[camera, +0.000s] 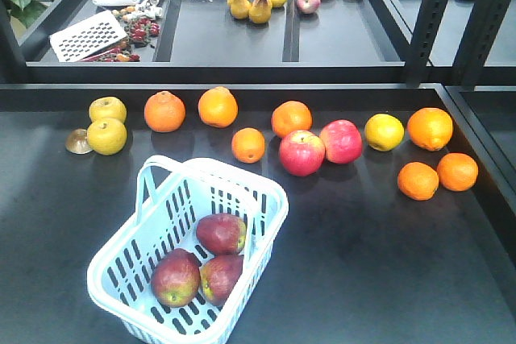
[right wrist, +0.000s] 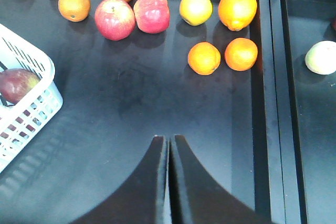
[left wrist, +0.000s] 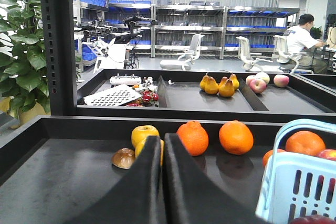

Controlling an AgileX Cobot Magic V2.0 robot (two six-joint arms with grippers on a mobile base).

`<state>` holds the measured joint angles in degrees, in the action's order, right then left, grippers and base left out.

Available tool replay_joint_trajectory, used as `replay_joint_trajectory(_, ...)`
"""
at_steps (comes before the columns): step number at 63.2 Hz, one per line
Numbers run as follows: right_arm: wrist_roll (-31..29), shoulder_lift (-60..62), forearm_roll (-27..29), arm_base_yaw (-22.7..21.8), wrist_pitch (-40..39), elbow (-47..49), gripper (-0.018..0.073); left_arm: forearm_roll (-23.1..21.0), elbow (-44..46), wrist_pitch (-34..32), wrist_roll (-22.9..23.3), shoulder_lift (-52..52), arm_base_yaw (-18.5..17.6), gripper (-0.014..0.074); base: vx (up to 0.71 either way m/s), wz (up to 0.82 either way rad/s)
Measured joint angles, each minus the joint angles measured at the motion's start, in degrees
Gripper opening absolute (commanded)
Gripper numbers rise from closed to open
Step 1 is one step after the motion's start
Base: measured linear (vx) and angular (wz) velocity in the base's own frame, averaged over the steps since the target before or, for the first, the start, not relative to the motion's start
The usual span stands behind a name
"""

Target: Pick three apples into basket with both arms

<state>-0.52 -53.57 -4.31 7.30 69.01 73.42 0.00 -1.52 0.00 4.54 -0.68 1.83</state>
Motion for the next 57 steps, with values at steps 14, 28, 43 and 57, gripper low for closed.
replay_joint_trajectory(14,0.0,0.0,0.0,0.0,0.0,0.0,-0.0008,0.0,0.0,0.0,0.0,0.0,0.0,-0.0007,0.0,0.0)
replay_joint_trajectory(28,0.0,0.0,0.0,0.0,0.0,0.0,-0.0008,0.0,0.0,0.0,0.0,0.0,0.0,-0.0007,0.0,0.0)
replay_joint_trajectory(43,0.0,5.4,-0.1,0.0,-5.1,-8.8,-0.0008,0.0,0.0,0.0,0.0,0.0,0.0,-0.0007,0.0,0.0)
replay_joint_trajectory(57,0.0,19.0,-1.3,0.0,-23.2,-29.6,-0.0008,0.0,0.0,0.0,0.0,0.0,0.0,-0.0007,0.0,0.0)
